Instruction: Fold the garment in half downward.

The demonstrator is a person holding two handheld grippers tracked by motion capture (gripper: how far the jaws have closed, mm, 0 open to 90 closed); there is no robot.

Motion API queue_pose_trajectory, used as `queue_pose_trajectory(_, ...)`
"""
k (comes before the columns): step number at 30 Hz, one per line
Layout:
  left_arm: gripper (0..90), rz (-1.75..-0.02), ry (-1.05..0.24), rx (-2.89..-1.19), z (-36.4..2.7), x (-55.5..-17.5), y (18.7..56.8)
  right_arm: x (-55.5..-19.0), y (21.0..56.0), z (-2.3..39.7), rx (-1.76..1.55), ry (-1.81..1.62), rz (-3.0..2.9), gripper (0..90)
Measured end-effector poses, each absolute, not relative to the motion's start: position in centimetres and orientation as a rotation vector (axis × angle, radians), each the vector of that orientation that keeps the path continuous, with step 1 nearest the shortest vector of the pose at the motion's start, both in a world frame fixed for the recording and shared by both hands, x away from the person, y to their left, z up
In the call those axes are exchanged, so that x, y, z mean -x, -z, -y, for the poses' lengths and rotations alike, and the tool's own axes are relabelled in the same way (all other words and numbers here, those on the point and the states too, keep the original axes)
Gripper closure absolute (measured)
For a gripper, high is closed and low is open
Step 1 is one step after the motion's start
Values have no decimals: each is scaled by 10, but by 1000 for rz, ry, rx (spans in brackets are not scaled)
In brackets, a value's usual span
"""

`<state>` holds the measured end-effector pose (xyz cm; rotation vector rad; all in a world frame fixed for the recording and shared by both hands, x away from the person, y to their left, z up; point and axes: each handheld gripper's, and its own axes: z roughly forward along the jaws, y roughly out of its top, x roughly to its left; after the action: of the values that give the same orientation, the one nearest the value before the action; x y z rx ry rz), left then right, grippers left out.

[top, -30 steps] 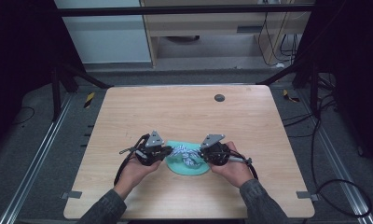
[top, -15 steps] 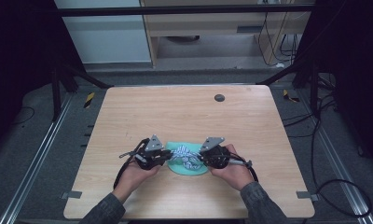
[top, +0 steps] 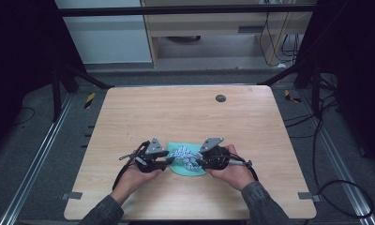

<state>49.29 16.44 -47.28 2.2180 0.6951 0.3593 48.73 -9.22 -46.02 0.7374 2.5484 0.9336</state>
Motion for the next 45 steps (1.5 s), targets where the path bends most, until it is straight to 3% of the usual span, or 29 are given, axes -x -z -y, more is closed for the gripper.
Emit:
queue_pose_trajectory(7, 680, -675, -337, -2225, -163, -494, 473, -496, 457, 90, -768, -928, -2561, 465)
queue_pose_trajectory(13, 713, -670, -333, -2206, -164, -489, 471, -494, 457, 88, -774, -939, -2583, 472)
queue_pose_trajectory(30, 812, -611, -331, -2222, -167, -473, 474, -471, 464, 95, -738, -952, -2600, 755)
queue_pose_trajectory(36, 790, -621, -326, -2199, -170, -468, 477, -462, 469, 95, -736, -973, -2586, 727)
queue_pose_trajectory(41, 656, -642, -350, -2172, -172, -465, 479, -458, 468, 95, -730, -986, -2574, 676)
queue_pose_trajectory(44, 657, -635, -353, -2168, -172, -464, 478, -457, 466, 95, -730, -1001, -2562, 663)
queue_pose_trajectory(45, 702, -628, -346, -2168, -172, -464, 478, -457, 466, 95, -725, -1008, -2559, 678)
